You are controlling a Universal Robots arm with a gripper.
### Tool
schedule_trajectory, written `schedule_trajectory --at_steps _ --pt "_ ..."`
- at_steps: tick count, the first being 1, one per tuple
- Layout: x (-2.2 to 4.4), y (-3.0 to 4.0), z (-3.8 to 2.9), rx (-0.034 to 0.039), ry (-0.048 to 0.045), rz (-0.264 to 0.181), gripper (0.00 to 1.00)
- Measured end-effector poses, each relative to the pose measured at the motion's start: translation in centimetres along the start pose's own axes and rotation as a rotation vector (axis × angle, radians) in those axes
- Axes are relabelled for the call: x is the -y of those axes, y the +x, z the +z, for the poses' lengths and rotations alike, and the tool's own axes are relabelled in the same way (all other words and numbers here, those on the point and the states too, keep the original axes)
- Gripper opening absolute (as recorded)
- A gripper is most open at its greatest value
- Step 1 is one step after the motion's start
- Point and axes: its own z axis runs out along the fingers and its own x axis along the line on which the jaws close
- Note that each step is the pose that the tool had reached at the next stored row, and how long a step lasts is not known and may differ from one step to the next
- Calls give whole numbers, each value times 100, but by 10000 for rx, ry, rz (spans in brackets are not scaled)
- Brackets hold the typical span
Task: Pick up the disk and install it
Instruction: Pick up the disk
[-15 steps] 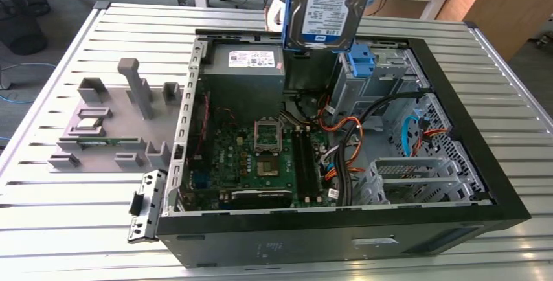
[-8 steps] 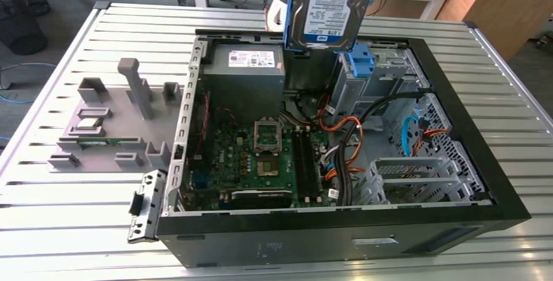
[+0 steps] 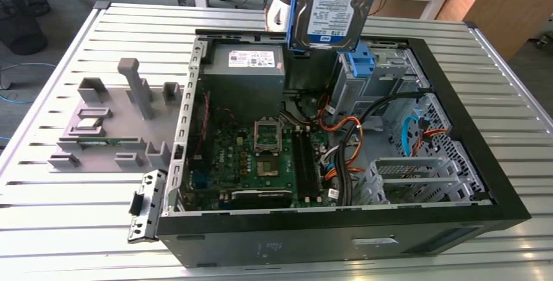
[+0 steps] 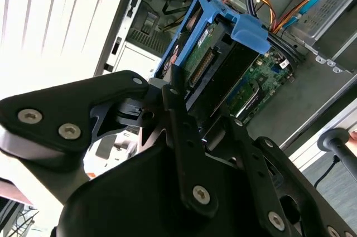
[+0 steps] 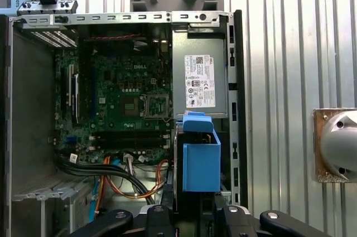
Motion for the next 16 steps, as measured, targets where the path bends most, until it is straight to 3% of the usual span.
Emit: schedule_trajectory --at_steps 7,16 --pt "41 30 -3 -13 0 4 35" --pt "52 156 -5 -21 0 19 35"
